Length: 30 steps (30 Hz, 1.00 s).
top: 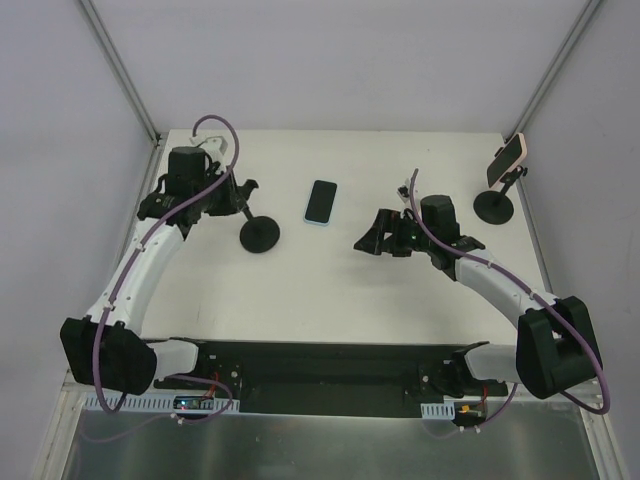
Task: Place the phone on the phone stand
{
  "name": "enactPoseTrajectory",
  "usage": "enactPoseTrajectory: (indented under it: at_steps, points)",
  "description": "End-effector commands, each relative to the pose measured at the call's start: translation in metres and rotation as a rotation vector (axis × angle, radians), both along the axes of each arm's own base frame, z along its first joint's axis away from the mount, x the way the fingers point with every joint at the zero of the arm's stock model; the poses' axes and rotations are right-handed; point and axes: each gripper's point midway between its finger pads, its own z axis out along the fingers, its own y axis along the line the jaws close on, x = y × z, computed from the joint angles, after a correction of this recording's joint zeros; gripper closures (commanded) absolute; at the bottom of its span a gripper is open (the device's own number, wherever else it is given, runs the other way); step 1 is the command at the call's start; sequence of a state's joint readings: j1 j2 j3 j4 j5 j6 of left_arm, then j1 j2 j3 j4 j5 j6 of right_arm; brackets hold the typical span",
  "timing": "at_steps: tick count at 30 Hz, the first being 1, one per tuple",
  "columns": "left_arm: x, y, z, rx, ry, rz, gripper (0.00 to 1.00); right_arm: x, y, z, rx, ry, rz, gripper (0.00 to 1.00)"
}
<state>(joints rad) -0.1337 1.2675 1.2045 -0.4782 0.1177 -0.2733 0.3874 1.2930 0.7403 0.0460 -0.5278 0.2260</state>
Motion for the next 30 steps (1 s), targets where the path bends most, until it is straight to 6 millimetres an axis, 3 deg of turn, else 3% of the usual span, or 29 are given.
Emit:
enactPoseTrajectory:
  at_steps: [1, 2, 4, 5, 6, 8, 9, 10, 11, 12, 13, 15, 16, 19, 25, 26, 27, 30]
  points:
    - [-0.035, -0.064, 0.020, 0.007, -0.145, -0.457, 1.00, 0.007, -0.002, 0.014, -0.007, -0.058, -0.003, 0.08]
    - [-0.049, -0.091, 0.021, 0.047, -0.185, -0.604, 1.00, 0.007, -0.002, 0.014, -0.009, -0.060, -0.003, 0.08]
    - [-0.067, -0.121, 0.018, 0.078, -0.219, -0.766, 1.00, 0.007, -0.005, 0.017, -0.012, -0.072, -0.011, 0.08]
    - [-0.082, -0.146, 0.016, 0.104, -0.246, -0.888, 1.00, 0.007, -0.006, 0.018, -0.016, -0.077, -0.018, 0.08]
    - [-0.082, -0.155, 0.008, 0.115, -0.228, -0.925, 1.00, 0.006, -0.009, 0.021, -0.019, -0.091, -0.021, 0.08]
    - [-0.084, -0.177, 0.018, 0.079, -0.257, -1.016, 1.00, 0.005, -0.014, 0.026, -0.032, -0.117, -0.038, 0.08]
    - [-0.080, -0.189, 0.010, 0.063, -0.227, -1.047, 1.00, 0.002, -0.019, 0.031, -0.038, -0.155, -0.048, 0.08]
    - [-0.073, -0.200, 0.027, 0.046, -0.267, -1.067, 1.00, 0.002, -0.023, 0.034, -0.045, -0.177, -0.062, 0.06]
    - [-0.072, -0.210, 0.033, 0.029, -0.278, -1.097, 1.00, 0.001, -0.034, 0.031, -0.077, -0.175, -0.103, 0.04]
    - [-0.071, -0.224, 0.029, 0.008, -0.265, -1.144, 1.00, -0.001, -0.040, 0.042, -0.075, -0.220, -0.129, 0.02]
    - [-0.069, -0.234, 0.047, -0.008, -0.314, -1.177, 1.00, -0.002, -0.049, 0.039, -0.100, -0.235, -0.162, 0.00]
    - [-0.068, -0.253, 0.046, -0.025, -0.337, -1.263, 1.00, -0.007, -0.059, 0.053, -0.091, -0.288, -0.199, 0.00]
    - [-0.069, -0.262, 0.056, -0.025, -0.373, -1.295, 1.00, -0.006, -0.067, 0.053, -0.096, -0.282, -0.248, 0.00]
    - [-0.065, -0.276, 0.053, -0.009, -0.409, -1.356, 1.00, -0.012, -0.083, 0.061, -0.072, -0.284, -0.289, 0.00]
    - [-0.060, -0.279, 0.034, 0.034, -0.402, -1.409, 1.00, -0.018, -0.101, 0.057, -0.095, -0.285, -0.326, 0.03]
    - [-0.056, -0.276, 0.033, 0.055, -0.384, -1.381, 0.92, -0.019, -0.101, 0.055, -0.097, -0.280, -0.319, 0.03]
    - [-0.053, -0.271, 0.032, 0.073, -0.361, -1.354, 0.59, -0.018, -0.100, 0.056, -0.099, -0.278, -0.311, 0.03]
    - [-0.046, -0.254, 0.052, 0.042, -0.374, -1.294, 0.31, -0.018, -0.097, 0.055, -0.094, -0.263, -0.290, 0.03]
